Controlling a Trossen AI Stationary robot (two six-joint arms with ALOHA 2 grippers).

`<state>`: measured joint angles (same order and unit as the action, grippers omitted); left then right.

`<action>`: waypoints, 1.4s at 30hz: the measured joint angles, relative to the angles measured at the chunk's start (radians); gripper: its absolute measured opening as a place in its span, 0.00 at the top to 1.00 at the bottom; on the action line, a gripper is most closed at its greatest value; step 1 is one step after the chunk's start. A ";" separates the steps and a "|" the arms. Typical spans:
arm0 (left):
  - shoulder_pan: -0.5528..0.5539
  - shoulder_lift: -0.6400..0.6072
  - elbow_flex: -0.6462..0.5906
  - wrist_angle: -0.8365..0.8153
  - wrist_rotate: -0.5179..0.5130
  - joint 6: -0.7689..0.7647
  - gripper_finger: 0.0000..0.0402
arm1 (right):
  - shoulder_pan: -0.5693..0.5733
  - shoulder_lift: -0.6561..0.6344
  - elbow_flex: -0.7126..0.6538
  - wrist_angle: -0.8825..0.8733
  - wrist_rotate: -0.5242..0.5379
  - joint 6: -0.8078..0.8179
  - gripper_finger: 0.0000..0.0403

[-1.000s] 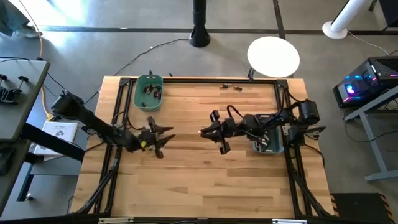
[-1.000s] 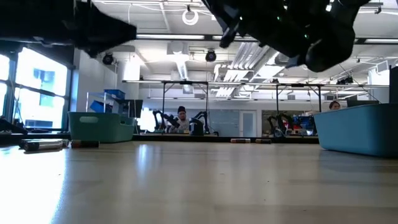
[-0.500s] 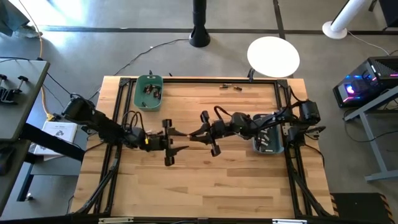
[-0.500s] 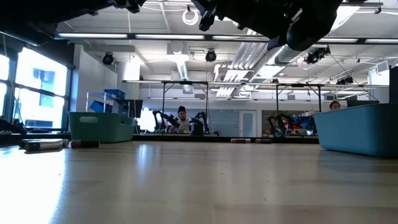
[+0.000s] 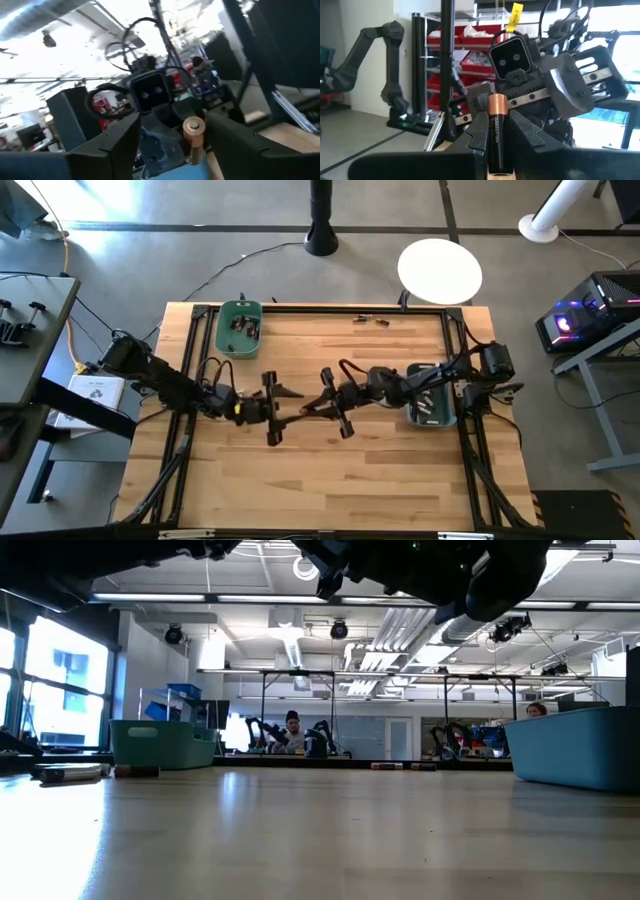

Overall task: Sort batteries
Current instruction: Put the black battery into the green bin

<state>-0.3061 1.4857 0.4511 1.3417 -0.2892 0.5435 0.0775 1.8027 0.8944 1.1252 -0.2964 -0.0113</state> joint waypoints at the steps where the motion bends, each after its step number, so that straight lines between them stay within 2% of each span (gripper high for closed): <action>1: 0.000 0.000 0.000 -0.012 0.012 0.004 0.47 | 0.000 0.000 -0.001 -0.006 0.000 0.001 0.93; 5: 0.000 0.005 -0.003 -0.085 0.053 0.011 0.48 | 0.000 0.000 0.000 -0.017 0.001 0.003 0.92; 15: -0.013 0.002 -0.002 -0.130 0.049 0.050 0.56 | 0.003 -0.001 0.000 -0.030 -0.004 0.011 0.92; 18: -0.040 0.002 -0.002 -0.121 -0.029 0.116 0.58 | 0.002 -0.002 0.000 -0.059 -0.005 0.014 0.92; 22: -0.088 0.002 -0.002 -0.141 -0.191 0.201 0.58 | -0.009 -0.002 0.000 -0.104 0.000 0.055 0.91; 24: -0.108 0.000 -0.002 -0.169 -0.228 0.221 0.58 | -0.021 -0.004 0.000 -0.145 0.000 0.085 0.91; 33: -0.142 -0.003 -0.002 -0.262 -0.305 0.250 0.58 | -0.062 -0.004 0.000 -0.285 -0.009 0.211 0.92; 42: -0.113 -0.003 -0.002 -0.361 -0.310 0.258 0.58 | -0.067 -0.005 0.001 -0.347 -0.058 0.242 0.92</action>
<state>-0.4195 1.4826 0.4496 0.9809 -0.5994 0.8010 0.0109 1.7973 0.8951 0.7784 -0.3544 0.2303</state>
